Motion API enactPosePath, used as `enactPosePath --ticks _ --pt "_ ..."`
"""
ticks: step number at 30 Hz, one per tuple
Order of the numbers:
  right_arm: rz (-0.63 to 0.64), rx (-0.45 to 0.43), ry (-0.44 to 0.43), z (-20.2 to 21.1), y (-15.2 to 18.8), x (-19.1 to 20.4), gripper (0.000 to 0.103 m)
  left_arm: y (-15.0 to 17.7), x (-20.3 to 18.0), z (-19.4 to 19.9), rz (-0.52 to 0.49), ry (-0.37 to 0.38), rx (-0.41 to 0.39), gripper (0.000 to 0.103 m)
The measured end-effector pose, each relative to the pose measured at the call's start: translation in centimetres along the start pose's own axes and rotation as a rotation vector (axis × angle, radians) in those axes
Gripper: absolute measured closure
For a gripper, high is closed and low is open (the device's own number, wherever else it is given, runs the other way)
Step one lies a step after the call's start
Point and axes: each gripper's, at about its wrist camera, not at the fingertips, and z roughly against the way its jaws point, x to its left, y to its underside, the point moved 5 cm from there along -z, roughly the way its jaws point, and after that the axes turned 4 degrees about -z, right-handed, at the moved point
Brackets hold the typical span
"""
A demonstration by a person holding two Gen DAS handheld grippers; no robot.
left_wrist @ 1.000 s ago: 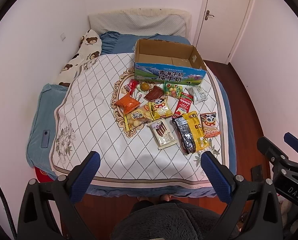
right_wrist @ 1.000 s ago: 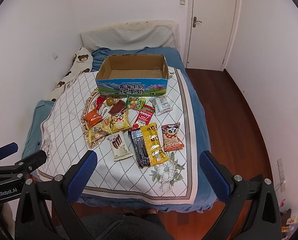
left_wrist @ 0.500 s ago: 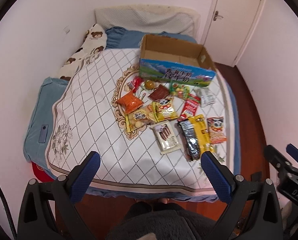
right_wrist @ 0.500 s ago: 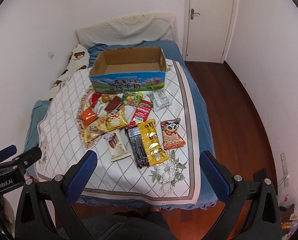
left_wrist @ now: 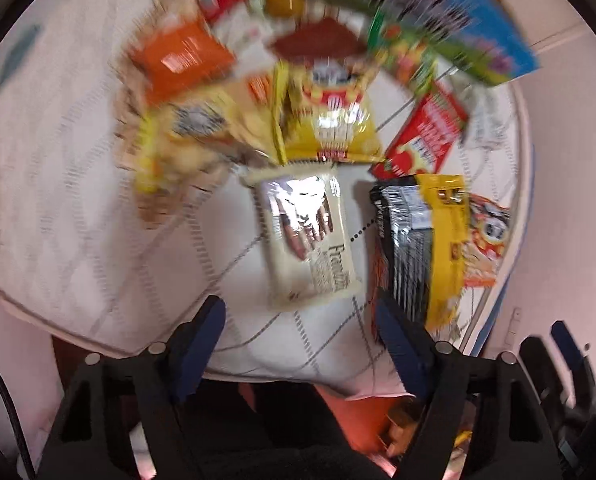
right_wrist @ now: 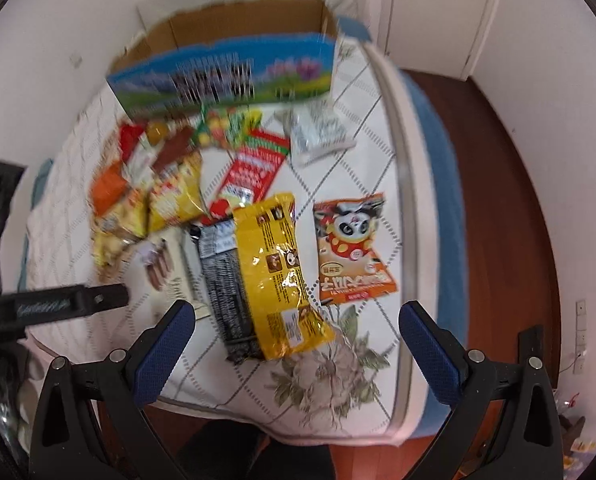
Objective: Organize snacks
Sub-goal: 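Grasp the white Franzzi cookie pack with the left tool while the right tool grasps the black-and-yellow bag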
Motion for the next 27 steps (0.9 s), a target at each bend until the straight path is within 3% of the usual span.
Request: enactPosePath --ticks 6,8,10,12,14,17,23,27 --pt "0.017 0.104 -0.042 -5.9 -0.9 0.7 0.0 -2.5 -0.9 -6.8 0.054 0.042 0.116 0.028" --pt "0.045 0.139 -0.057 -7.3 -1.0 1.4 0.0 -2.7 -0.8 -7.7 0.063 0.022 0.12 0.044" --pt "0.076 0.172 -0.07 -8.5 -0.8 2.1 0.0 -2.5 -0.6 -7.8 0.055 0.01 0.108 0.045" --pt "0.096 0.212 -0.079 -9.6 -0.5 2.8 0.0 -2.1 -0.3 -7.6 0.015 -0.043 0.088 0.045" --pt "0.106 0.248 -0.09 -10.6 -0.3 3.5 0.0 -1.6 -0.1 -7.2 -0.086 -0.153 0.052 0.045" --pt "0.103 0.3 -0.113 -12.0 0.0 4.8 0.0 -1.2 0.4 -7.2 -0.154 -0.203 0.056 0.044" --pt "0.048 0.358 -0.064 -15.0 -0.1 6.4 0.0 -1.2 1.3 -9.2 -0.192 -0.151 0.079 0.044" --pt "-0.062 0.373 -0.05 -15.5 0.1 5.9 0.009 -1.8 1.6 -9.7 -0.187 -0.105 0.091 0.043"
